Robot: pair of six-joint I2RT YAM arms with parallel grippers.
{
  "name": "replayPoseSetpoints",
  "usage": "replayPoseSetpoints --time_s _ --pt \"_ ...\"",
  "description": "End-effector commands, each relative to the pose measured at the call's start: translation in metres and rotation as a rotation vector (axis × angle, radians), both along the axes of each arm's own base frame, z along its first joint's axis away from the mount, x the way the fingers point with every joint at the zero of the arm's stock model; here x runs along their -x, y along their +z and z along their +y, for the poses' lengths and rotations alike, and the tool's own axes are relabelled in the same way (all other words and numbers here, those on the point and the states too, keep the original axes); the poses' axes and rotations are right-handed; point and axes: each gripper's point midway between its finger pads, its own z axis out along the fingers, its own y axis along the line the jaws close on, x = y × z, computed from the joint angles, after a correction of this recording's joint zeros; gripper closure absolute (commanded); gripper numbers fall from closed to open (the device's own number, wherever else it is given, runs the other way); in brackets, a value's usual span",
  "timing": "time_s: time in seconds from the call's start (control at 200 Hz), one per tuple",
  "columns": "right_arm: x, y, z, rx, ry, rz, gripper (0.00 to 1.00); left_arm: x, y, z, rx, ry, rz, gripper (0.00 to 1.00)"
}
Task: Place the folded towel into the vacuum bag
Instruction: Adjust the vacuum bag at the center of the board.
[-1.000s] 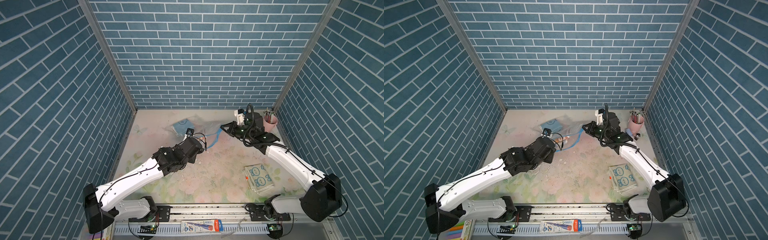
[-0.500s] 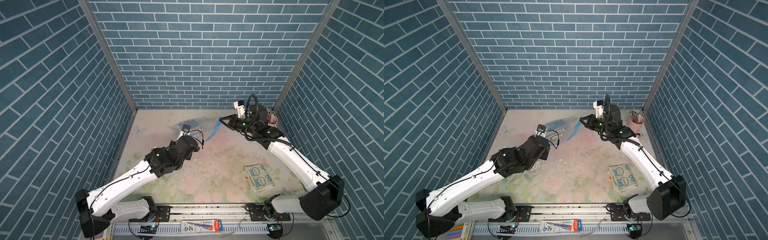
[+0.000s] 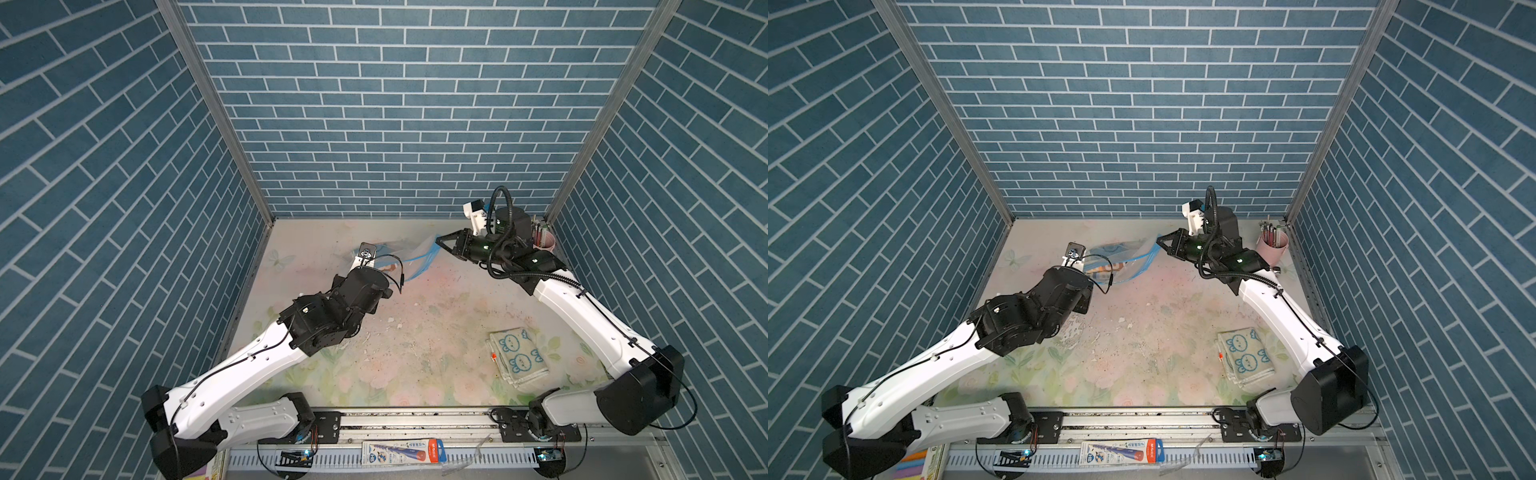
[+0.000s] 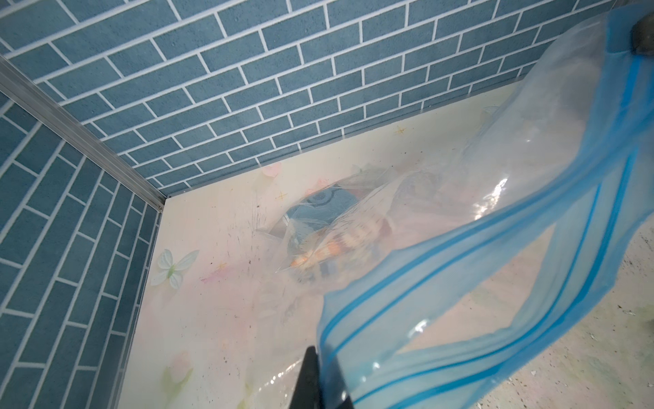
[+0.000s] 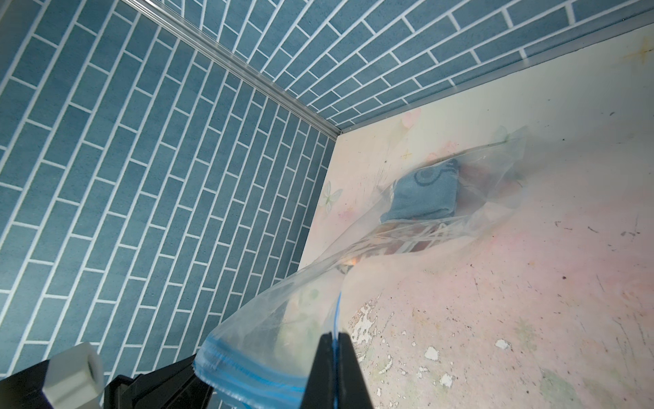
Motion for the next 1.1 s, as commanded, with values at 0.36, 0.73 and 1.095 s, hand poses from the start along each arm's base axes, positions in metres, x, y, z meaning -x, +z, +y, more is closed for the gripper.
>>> replayPoseSetpoints --time_s 0.36,0.73,1.095 --pt "0.006 -0.069 -0.030 0.191 -0.099 0.090 1.00 0.027 -0.087 -0.026 0.026 -0.138 0.212 1.00" --pt "0.015 -0.119 -0.049 0.267 -0.174 0.185 0.95 0.056 -0.148 -0.045 0.009 -0.173 0.278 1.00" --pt "0.022 -0.147 -0.064 0.308 -0.233 0.220 0.94 0.048 -0.185 -0.054 0.038 -0.106 0.279 1.00"
